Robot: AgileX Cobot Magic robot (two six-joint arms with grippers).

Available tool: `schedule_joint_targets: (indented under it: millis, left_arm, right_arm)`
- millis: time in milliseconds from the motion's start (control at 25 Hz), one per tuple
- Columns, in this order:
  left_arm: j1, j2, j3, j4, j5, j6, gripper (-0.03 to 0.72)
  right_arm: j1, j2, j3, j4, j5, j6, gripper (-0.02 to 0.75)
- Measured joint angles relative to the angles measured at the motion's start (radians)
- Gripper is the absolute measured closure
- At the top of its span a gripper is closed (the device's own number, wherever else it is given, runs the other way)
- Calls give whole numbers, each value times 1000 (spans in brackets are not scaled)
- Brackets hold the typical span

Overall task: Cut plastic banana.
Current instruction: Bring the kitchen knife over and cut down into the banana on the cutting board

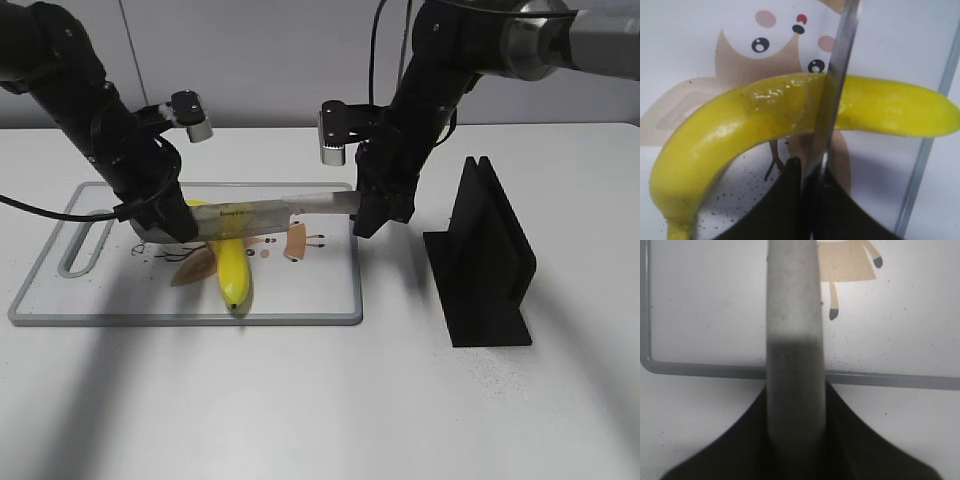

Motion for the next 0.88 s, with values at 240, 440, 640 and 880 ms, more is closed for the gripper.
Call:
schedule_joint_targets:
  millis: [240, 440, 640, 880]
  left_arm:
    - [0, 0, 0, -3, 1, 0, 671]
    - [0, 0, 0, -4, 2, 0, 671]
    - [0, -10, 0, -4, -2, 0, 671]
    - [-3, -35, 17, 3, -15, -1, 671]
  right_arm:
    - [-1, 1, 0, 1, -1, 1, 568]
    - [-1, 2, 0, 1, -2, 1, 568]
    - [0, 12, -38, -3, 55, 13, 569]
    - [7, 25, -115, -48, 120, 65, 567]
